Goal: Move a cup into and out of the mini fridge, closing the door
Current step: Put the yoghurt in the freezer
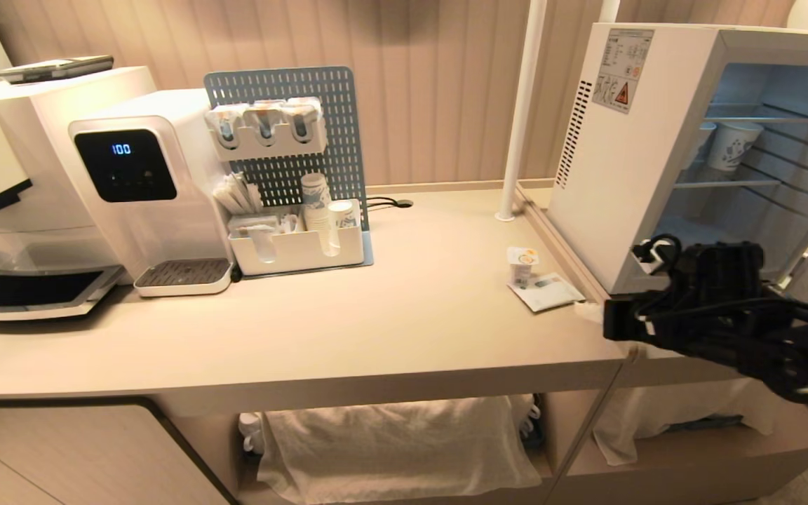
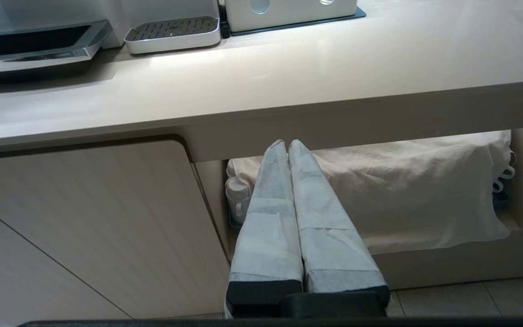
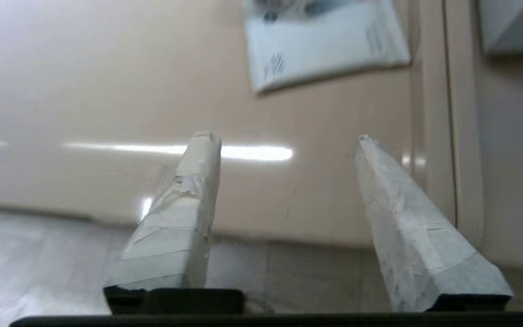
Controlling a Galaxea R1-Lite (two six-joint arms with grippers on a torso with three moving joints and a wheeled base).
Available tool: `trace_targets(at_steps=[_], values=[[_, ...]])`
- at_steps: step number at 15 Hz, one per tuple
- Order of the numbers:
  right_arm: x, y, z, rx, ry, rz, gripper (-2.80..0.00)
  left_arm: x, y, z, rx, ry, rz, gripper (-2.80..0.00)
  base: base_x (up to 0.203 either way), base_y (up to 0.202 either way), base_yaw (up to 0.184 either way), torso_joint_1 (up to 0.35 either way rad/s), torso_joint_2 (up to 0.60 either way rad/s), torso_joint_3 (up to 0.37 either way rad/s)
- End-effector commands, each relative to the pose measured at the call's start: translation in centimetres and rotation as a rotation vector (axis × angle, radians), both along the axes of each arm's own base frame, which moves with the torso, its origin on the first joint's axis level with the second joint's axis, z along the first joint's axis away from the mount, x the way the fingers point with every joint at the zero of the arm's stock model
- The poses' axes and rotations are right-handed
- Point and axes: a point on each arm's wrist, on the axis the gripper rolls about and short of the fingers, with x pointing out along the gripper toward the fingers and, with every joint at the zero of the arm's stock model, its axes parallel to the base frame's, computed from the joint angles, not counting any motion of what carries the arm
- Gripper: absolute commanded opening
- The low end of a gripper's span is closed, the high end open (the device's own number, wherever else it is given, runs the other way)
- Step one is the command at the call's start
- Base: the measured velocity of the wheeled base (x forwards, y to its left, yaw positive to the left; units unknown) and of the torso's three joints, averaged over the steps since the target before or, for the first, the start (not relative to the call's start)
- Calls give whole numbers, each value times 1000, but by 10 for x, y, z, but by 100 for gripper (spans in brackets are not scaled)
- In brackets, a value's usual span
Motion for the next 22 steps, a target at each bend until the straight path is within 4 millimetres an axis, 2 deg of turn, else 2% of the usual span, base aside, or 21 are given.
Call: trace_targets(at_steps=[1,3,5,8,10,17,21,22], values=[[54,15,-38,-85,-30,-63,0,0,0,-1,-10,2,1,-280,0,0,0,0,0,0],[80,25,-30,-128,-128,-114,0,0,0,0,-18,-1,2,-280,0,0,0,0,0,0],[97,41,-31,-140,-167,-111,0,0,0,0,-15,-1,2,-280,0,0,0,0,0,0],[126,55,-51,-172,-149,-141,0,0,0,0,-24,0,1,-280,0,0,0,0,0,0],[132,73,-60,-180,-131,-118,0,0,0,0,-25,0,1,-280,0,0,0,0,0,0],[176,79,-81,-201,-81,-131,0,0,0,0,-59,-3,17,-280,0,0,0,0,0,0],[192,68,-73,-200,-92,-159,0,0,0,0,-60,-2,17,-280,0,0,0,0,0,0],[195,64,-68,-201,-90,-169,-280,0,0,0,-61,-2,18,-280,0,0,0,0,0,0]])
